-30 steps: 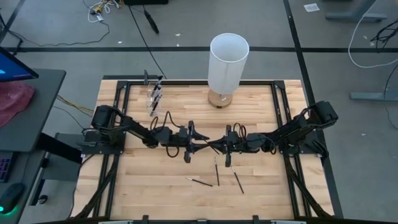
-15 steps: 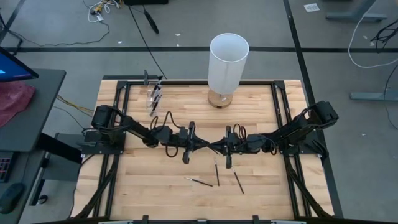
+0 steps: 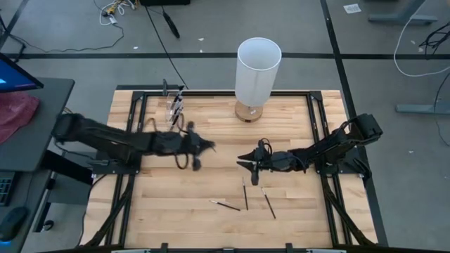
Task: Put items in baskets/containers
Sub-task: Put the black eyeshadow brush into the transparent organizer
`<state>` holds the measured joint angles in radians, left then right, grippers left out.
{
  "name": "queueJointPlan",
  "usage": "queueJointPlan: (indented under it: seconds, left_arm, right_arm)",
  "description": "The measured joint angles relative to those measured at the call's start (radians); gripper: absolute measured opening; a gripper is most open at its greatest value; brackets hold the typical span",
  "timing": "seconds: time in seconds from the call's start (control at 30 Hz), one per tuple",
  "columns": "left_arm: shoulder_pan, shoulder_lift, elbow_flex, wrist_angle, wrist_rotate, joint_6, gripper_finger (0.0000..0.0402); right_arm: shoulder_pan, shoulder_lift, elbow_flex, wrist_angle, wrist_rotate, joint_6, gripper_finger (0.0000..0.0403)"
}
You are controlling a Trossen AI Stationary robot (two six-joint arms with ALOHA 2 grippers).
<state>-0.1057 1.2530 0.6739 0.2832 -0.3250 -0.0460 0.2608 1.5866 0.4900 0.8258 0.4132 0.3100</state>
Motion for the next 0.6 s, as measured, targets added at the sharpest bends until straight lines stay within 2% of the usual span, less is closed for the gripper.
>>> queueJointPlan:
  seconds: [0.17, 0.27, 0.33, 0.4, 0.47, 0.6]
  left_arm:
    - [0.069, -0.232, 0.074, -0.465, -0.177, -0.064, 0.0015]
    - [0.153, -0.3, 0.163, -0.724, -0.256, -0.096, 0.0015]
    - [0.226, -0.309, 0.23, -0.842, -0.271, -0.089, 0.0015]
    - [0.304, -0.313, 0.276, -0.916, -0.274, -0.046, 0.0015]
    - [0.386, -0.312, 0.292, -0.918, -0.271, 0.024, 0.0015]
    - [0.563, -0.311, 0.269, -0.862, -0.147, 0.16, 0.0015]
  right_arm:
    - [-0.02, 0.0, 0.0, 0.001, 0.001, -0.001, 0.0122]
    - [-0.038, -0.001, 0.0, 0.011, 0.0, -0.001, 0.0123]
    - [-0.048, -0.001, 0.0, 0.015, 0.0, -0.001, 0.0121]
    - [-0.058, -0.001, 0.0, 0.02, 0.0, 0.005, 0.0119]
    - [-0.065, -0.001, 0.0, 0.02, -0.001, 0.019, 0.0116]
    - [-0.068, -0.001, 0.0, 0.021, -0.001, 0.042, 0.0114]
